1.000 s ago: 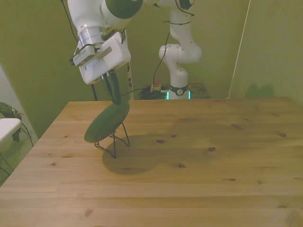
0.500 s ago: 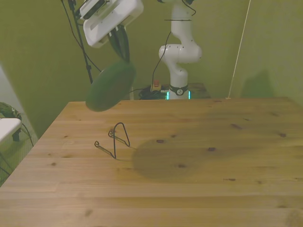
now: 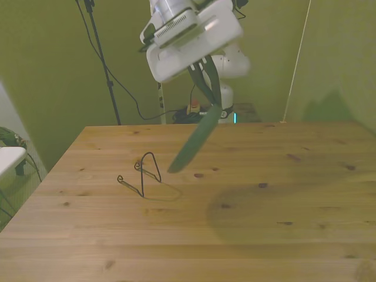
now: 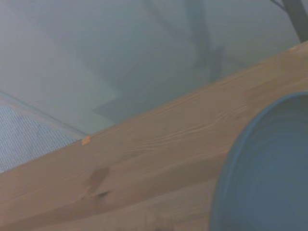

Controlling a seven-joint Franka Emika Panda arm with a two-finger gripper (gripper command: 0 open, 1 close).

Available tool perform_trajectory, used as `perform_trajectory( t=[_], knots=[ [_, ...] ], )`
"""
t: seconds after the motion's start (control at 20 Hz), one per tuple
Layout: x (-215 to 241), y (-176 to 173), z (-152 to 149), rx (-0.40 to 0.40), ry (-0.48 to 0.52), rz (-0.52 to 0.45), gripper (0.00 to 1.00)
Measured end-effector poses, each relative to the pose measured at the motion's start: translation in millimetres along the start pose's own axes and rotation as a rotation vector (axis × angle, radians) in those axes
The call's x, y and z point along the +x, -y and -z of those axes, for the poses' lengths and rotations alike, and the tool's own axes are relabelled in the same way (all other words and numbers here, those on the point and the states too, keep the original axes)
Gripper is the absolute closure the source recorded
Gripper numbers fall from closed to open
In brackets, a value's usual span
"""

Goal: Unload the plate

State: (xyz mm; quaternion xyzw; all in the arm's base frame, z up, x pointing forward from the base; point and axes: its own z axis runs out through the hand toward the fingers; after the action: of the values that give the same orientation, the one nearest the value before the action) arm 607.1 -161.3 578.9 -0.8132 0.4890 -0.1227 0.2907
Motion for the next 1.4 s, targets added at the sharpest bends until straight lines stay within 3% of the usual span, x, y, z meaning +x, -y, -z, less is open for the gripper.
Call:
perform_trajectory(
  t=[0.35,0.8,1.1,1.25,1.3,1.4],
  knots=[
    [32.9,-21.7,-107.2,-0.126,0.043,-0.024,1.0],
    [37.9,-7.8,-198.2,-0.195,0.079,0.008,1.0],
    [46.9,-19.8,-240.9,-0.254,0.082,-0.004,1.0],
    [48.2,-19.7,-245.2,-0.257,0.081,0.0,1.0],
    [47.4,-14.8,-241.1,-0.249,0.077,0.006,0.0],
    [43.5,-3.5,-227.5,-0.232,0.073,0.018,0.0]
  ],
)
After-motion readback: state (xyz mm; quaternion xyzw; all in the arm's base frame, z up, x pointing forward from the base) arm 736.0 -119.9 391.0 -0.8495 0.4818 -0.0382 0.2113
